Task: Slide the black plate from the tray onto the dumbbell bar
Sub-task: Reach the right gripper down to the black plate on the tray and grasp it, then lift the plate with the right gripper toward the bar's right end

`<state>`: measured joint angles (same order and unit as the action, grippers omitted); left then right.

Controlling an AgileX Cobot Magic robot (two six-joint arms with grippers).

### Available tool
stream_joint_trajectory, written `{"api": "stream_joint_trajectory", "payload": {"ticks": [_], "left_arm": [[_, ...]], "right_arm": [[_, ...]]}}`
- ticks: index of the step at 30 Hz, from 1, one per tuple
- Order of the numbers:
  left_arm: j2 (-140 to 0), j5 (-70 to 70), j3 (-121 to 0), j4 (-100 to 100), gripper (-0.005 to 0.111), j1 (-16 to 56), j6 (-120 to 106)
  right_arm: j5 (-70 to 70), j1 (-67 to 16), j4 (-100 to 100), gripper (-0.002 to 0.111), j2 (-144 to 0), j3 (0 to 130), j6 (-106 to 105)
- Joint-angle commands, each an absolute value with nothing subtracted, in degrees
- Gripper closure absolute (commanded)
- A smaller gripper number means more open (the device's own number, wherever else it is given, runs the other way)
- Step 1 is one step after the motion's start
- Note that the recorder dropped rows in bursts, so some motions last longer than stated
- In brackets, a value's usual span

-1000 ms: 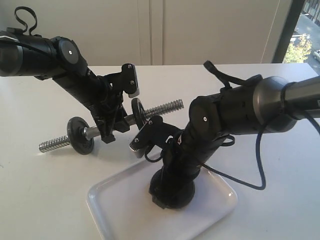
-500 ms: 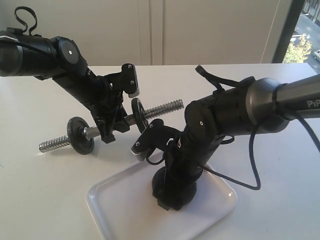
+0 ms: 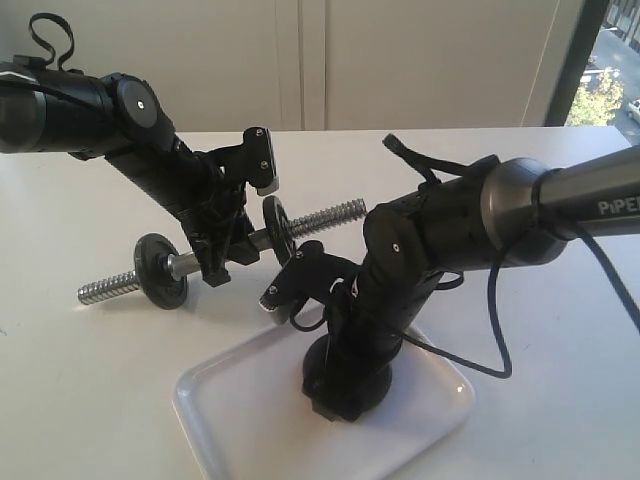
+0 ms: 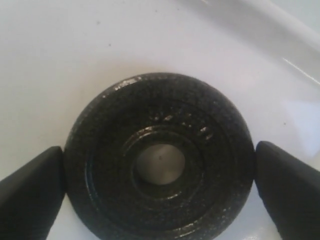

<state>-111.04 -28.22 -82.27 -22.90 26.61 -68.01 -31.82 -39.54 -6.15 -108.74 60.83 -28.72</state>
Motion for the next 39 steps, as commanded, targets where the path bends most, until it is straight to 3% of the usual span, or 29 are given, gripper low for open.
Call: {"api": "stream_joint_trajectory", "payload": {"ticks": [1, 4, 6, 12, 20, 23, 28, 33, 37, 39], "left_arm": [[-108.06, -25.29, -83.42, -26.69, 0.107, 26.44, -67.90], [-108.06, -25.18, -83.42, -26.69, 0.107, 26.44, -67.90], [-108.06, -25.18, -83.42, -26.69, 0.107, 26.44, -67.90], [-108.06, -25.19, -83.42, -26.69, 0.107, 26.44, -68.22], [-108.06, -25.06, -83.42, -26.69, 0.107, 26.44, -69.28], [-108.06, -25.06, -83.42, -26.69, 0.107, 26.44, -69.39], [-108.06, -25.06, -83.42, -26.69, 0.107, 26.44, -69.39], [-108.06, -25.06, -83.42, -26.69, 0.107, 26.44, -69.39], [-108.06, -25.06, -83.42, -26.69, 0.107, 26.44, -69.39], [-108.06, -25.06, -83.42, -26.69, 0.107, 26.44, -69.39]], "right_arm": [[-33.34, -39.91, -5.30, 0.019, -111.39, 60.25, -28.13], [-34.56, -39.91, -4.24, 0.028, -111.39, 60.25, -28.13], [-36.24, -39.91, -3.37, 0.042, -111.39, 60.25, -28.02], [-44.63, -39.91, -1.48, 0.108, -111.28, 62.08, -27.55], [-44.22, -38.78, -1.84, 0.108, -105.16, 64.83, -25.23], [-41.92, -33.79, -5.42, 0.108, -99.84, 64.86, -26.18], [-35.65, -19.66, -31.86, 0.108, -93.55, 64.86, -44.03], [-30.48, -13.69, -57.23, 0.108, -94.62, 64.63, -63.22], [-49.98, -4.47, -83.83, 0.108, -99.58, 64.52, -81.88], [-55.47, -1.38, -85.91, 0.108, -102.28, 64.52, -82.42]]}}
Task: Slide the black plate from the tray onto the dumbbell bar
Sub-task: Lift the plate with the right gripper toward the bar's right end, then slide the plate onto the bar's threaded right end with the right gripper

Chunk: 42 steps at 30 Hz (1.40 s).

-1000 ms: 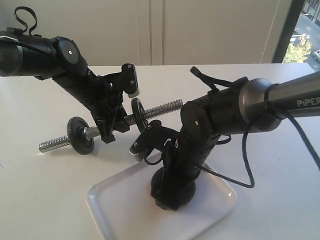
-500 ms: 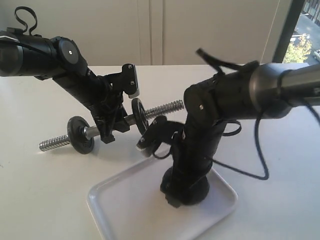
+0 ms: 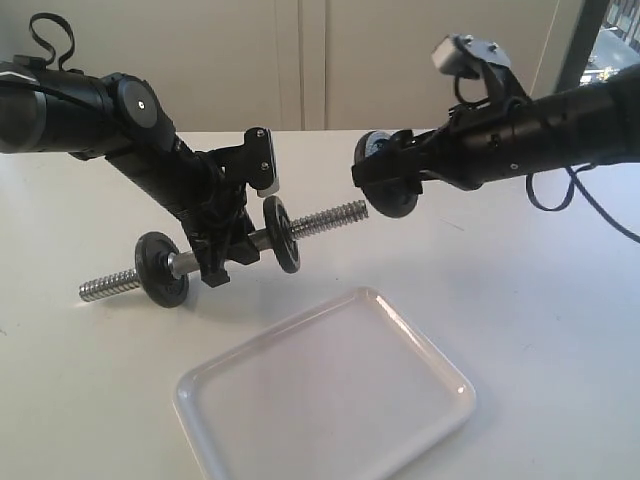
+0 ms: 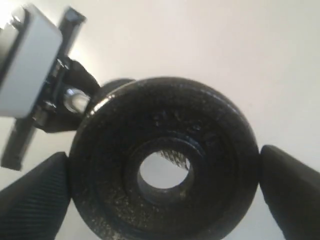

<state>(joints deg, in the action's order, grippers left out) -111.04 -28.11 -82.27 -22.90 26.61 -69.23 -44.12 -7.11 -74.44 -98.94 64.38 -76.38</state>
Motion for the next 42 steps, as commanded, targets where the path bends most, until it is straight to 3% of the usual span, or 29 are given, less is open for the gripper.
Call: {"api": "stream_joint_trajectory", "payload": {"ticks": [1, 6, 15, 42], "left_arm": [[-108.06, -25.06, -83.42, -26.69, 0.107, 26.44, -69.39], [-108.06, -25.06, -83.42, -26.69, 0.107, 26.44, -69.39], [-108.06, -25.06, -83.42, -26.69, 0.107, 26.44, -69.39], [-108.06, -25.06, -83.42, -26.69, 0.107, 26.44, -69.39]], "right_arm": [[-56.85, -0.32, -85.99, 0.108, -103.27, 64.52, -82.42], [-69.23, 4.23, -91.95, 0.108, -110.74, 65.07, -84.77], [-69.96, 4.80, -90.85, 0.108, -124.05, 73.36, -79.16], [-69.96, -0.67, -86.32, 0.108, -119.50, 75.52, -74.52]]}}
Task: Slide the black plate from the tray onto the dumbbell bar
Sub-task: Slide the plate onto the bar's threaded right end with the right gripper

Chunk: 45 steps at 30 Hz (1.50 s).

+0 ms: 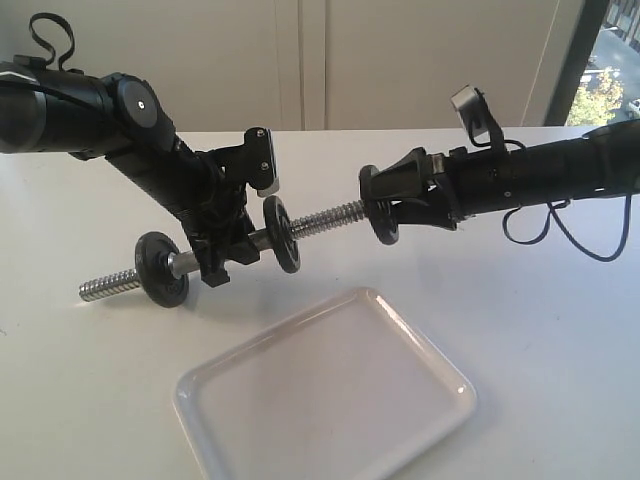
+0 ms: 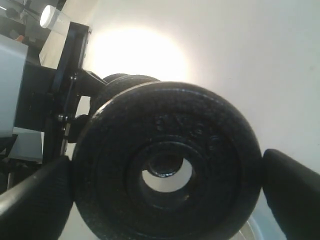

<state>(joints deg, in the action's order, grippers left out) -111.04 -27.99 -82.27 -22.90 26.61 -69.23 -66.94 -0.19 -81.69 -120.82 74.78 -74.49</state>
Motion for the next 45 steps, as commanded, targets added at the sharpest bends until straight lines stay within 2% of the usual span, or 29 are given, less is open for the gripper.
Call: {"api": "stream_joint_trajectory", "payload": {"ticks": [1, 29, 45], "left_arm": [[-108.06, -25.06, -83.42, -26.69, 0.107, 26.44, -69.39], [-108.06, -24.84, -83.42, -26.69, 0.107, 26.44, -69.37], [-108.06, -24.03, -83.42, -26.92, 0.107, 26.44, -69.37]], "right_arm": [[-69.96, -0.80, -86.65, 0.108, -119.50, 75.52, -74.52], [-69.96, -1.81, -84.88, 0.108, -122.55, 78.19, -71.69], [-69.96, -5.10, -87.08, 0.108, -123.68, 78.75, -72.07]]}}
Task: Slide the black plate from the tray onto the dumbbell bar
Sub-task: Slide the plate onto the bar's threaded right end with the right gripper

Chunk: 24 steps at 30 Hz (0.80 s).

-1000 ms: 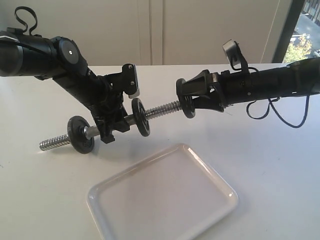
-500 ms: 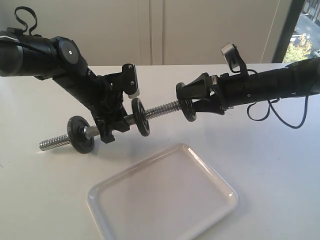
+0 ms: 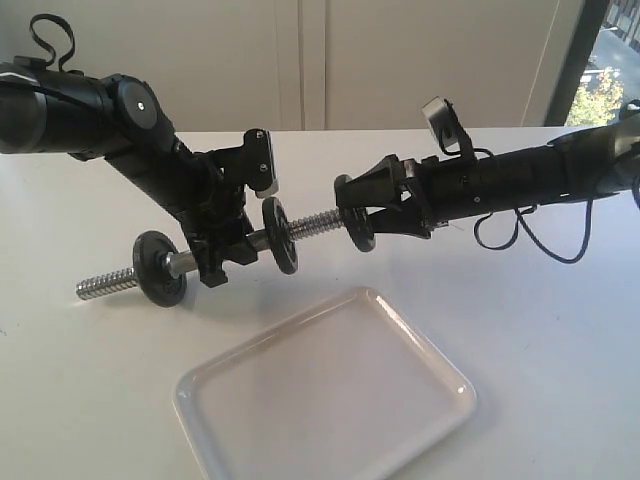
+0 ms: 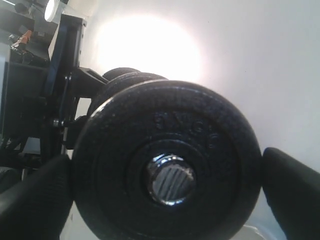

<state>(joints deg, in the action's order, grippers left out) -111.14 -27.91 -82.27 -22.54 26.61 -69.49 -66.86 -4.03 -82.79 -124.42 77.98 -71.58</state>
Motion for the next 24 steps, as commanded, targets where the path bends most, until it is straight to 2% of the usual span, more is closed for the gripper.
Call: {"api": "stream_joint_trajectory", "payload": {"ticks": [1, 8, 20, 22, 24], "left_arm": [[-108.06, -23.93, -83.42, -26.92, 0.107, 26.44, -69.37], [-108.06, -22.22, -83.42, -29.27, 0.107, 26.44, -69.37], [-107.96, -21.94, -83.42, -35.10, 0.107, 26.44, -75.04], [-107.96, -21.94, -83.42, -35.10, 0.107, 26.44, -75.04], [-107.96, -22.04, -83.42, -35.10, 0.107, 26.44, -75.04]], "right_arm": [[-69.96, -5.42, -87.29, 0.108, -123.68, 78.75, -72.21], [-69.96, -8.18, -90.66, 0.108, -124.52, 78.75, -73.18], [-69.96, -8.01, -95.72, 0.108, -126.34, 78.75, -73.18], [-69.96, -8.01, -96.09, 0.106, -126.34, 78.75, -73.18], [-69.96, -8.01, -96.61, 0.099, -126.34, 78.75, -73.18]]}}
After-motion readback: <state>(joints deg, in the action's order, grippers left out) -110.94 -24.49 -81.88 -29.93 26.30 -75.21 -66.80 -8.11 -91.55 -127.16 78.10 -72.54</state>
